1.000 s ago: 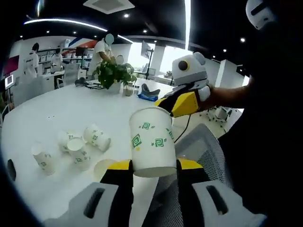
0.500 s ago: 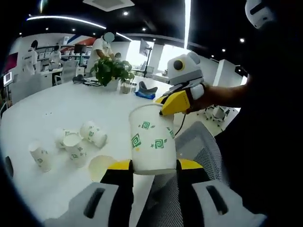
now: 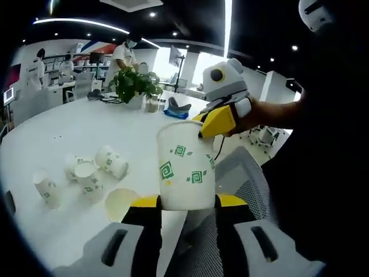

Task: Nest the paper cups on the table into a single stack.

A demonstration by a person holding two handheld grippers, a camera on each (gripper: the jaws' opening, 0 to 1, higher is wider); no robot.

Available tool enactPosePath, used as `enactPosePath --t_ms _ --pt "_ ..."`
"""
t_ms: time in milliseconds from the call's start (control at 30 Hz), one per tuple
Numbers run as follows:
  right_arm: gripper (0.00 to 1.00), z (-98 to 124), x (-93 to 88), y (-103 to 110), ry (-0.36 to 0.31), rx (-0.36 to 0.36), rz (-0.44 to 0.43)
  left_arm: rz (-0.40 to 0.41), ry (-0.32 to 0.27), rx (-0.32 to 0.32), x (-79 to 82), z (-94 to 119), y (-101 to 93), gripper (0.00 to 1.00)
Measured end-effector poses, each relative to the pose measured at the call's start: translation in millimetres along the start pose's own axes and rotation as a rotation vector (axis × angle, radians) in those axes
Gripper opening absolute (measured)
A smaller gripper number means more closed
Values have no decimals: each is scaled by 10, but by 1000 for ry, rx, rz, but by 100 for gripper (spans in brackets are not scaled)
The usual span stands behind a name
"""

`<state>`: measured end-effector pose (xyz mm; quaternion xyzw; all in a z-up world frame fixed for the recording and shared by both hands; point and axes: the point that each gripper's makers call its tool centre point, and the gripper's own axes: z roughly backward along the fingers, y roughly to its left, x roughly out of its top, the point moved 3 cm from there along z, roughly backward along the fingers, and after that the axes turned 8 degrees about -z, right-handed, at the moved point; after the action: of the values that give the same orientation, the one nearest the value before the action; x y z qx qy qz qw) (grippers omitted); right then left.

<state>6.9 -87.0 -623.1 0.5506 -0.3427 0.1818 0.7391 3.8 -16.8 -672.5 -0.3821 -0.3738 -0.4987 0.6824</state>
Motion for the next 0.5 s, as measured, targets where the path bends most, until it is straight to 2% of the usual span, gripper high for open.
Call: enactPosePath --t_ms 300,500 --pt "0 -52 -9 14 42 -34 93 -4 33 33 -118 59 36 49" --pt "0 -98 -30 -16 78 -58 163 5 22 99 -188 126 105 61"
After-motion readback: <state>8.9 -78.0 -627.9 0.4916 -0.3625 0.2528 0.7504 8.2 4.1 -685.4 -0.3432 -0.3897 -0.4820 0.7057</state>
